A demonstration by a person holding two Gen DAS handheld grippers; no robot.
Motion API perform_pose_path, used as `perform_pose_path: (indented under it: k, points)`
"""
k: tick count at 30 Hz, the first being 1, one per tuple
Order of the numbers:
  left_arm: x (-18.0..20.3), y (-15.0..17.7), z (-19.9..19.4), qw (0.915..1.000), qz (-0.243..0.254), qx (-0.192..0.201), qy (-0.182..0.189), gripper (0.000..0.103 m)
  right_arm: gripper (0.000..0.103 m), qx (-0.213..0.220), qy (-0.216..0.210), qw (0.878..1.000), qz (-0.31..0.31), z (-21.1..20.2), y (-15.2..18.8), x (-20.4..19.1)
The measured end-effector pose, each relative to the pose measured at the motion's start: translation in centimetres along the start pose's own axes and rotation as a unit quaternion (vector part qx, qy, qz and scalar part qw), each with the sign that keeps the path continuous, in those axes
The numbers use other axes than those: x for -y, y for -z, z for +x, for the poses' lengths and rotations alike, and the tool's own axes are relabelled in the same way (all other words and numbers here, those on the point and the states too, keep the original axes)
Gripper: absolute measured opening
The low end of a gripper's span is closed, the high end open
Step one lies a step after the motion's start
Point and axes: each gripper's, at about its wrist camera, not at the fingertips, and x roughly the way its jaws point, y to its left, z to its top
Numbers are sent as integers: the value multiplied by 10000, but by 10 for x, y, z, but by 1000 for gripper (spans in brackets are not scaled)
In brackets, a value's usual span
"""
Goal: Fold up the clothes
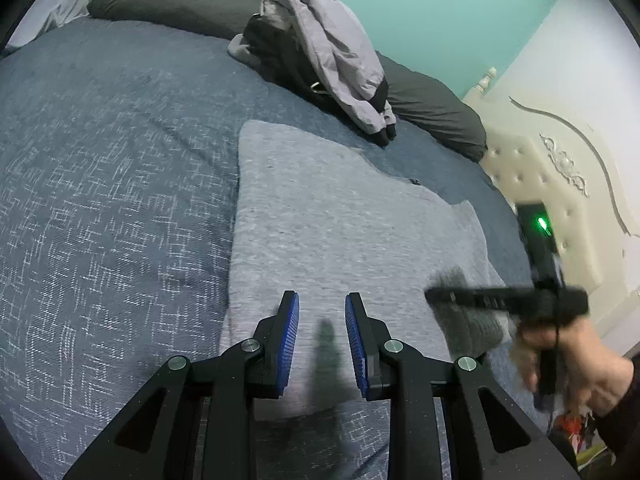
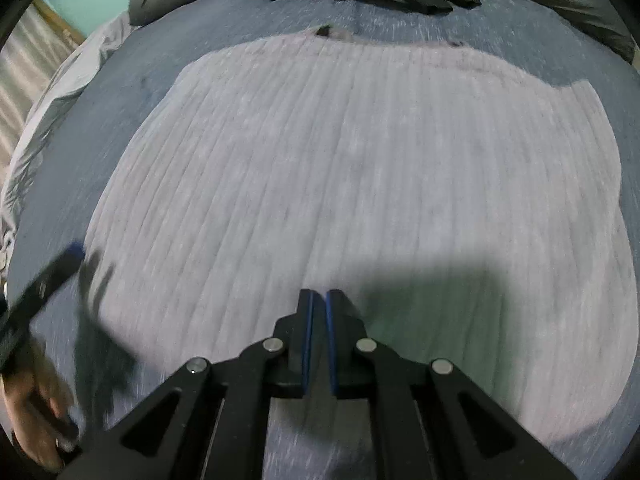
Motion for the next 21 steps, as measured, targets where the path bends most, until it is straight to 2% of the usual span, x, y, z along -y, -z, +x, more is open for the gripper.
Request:
perform_pose_path:
  k: [11,13,17,21]
  points:
    - [-28,3,4,9995,-293,-66,-34,26,5,120,370,9983,434,42,-134,38]
    - [-31,4,5,9995,-317,-86,-17,26,5,152,426,9979,464,46,-134,39]
    - [-35,4,7,9994,-338,-98,-35,26,5,285,390,9977,467,48,-159,48]
    - [-39,5,9,9991,-412,-109,-37,26,5,502,90,9974,510,36,-165,45]
